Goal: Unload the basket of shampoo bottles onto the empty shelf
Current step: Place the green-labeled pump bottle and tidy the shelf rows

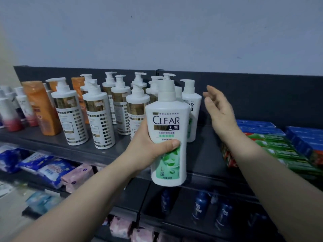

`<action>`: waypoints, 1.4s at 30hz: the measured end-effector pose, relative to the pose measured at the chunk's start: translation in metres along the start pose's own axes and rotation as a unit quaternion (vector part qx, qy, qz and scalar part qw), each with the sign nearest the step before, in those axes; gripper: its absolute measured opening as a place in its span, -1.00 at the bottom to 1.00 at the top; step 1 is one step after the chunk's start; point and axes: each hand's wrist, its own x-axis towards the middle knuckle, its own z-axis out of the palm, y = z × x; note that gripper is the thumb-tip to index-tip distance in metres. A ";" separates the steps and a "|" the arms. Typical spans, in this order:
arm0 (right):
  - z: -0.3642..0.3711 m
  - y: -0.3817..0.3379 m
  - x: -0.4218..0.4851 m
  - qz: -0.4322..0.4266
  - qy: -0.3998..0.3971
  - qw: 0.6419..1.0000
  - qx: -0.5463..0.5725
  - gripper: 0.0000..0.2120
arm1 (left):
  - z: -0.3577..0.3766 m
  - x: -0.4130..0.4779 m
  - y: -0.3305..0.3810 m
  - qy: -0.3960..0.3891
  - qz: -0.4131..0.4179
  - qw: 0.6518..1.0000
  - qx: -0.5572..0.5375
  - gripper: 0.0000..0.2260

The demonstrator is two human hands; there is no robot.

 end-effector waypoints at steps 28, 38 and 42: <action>-0.082 -0.014 0.071 0.073 0.015 0.995 -0.074 -0.46 | 0.029 0.047 0.003 0.163 0.149 0.925 0.309 -0.29; -0.054 0.065 0.131 0.110 -0.010 0.992 -0.053 -0.42 | 0.041 0.066 -0.036 0.161 0.079 0.959 0.219 0.01; -0.040 0.099 0.135 0.134 -0.032 0.989 -0.054 -0.37 | 0.036 0.067 -0.051 0.142 0.044 0.975 0.166 -0.03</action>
